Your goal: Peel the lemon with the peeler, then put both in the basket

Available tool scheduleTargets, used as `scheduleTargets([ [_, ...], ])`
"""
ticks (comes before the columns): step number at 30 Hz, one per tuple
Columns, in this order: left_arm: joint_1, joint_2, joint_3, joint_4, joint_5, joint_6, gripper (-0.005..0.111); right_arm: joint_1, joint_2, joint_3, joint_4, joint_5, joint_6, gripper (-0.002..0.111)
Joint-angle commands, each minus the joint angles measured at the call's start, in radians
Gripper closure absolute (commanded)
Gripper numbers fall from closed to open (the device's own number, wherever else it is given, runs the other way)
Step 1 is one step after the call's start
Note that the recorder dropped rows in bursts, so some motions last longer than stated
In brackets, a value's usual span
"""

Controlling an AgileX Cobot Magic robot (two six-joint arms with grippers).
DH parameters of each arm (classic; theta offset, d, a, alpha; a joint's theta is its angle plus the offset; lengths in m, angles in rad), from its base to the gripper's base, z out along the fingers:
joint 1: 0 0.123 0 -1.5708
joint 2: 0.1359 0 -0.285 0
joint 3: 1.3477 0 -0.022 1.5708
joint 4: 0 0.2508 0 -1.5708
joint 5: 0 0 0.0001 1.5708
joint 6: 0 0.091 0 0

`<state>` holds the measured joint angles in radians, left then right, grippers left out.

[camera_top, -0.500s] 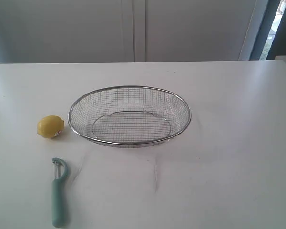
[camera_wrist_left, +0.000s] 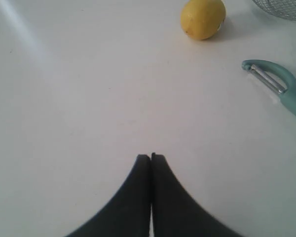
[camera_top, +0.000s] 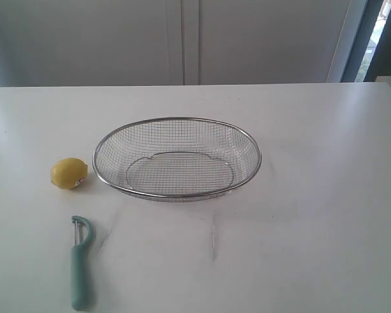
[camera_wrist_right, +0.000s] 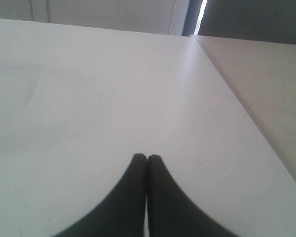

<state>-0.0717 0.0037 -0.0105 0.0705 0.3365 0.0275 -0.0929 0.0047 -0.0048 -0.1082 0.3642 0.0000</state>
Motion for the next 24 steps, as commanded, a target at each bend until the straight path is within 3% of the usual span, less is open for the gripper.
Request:
scheduleTargets([
  [1, 0.001, -0.004, 0.01, -0.006, 0.021, 0.0, 0.107, 0.004, -0.005, 0.005, 0.003, -0.014, 0.0, 0.108],
  [8, 0.001, -0.004, 0.01, -0.006, 0.021, 0.0, 0.107, 0.004, -0.005, 0.005, 0.002, -0.066, 0.0, 0.108],
  [17, 0.001, -0.004, 0.01, -0.006, 0.021, 0.0, 0.107, 0.004, -0.005, 0.005, 0.002, -0.35, 0.0, 0.108],
  [24, 0.001, -0.004, 0.01, -0.006, 0.021, 0.0, 0.107, 0.004, -0.005, 0.005, 0.002, -0.428, 0.0, 0.108],
])
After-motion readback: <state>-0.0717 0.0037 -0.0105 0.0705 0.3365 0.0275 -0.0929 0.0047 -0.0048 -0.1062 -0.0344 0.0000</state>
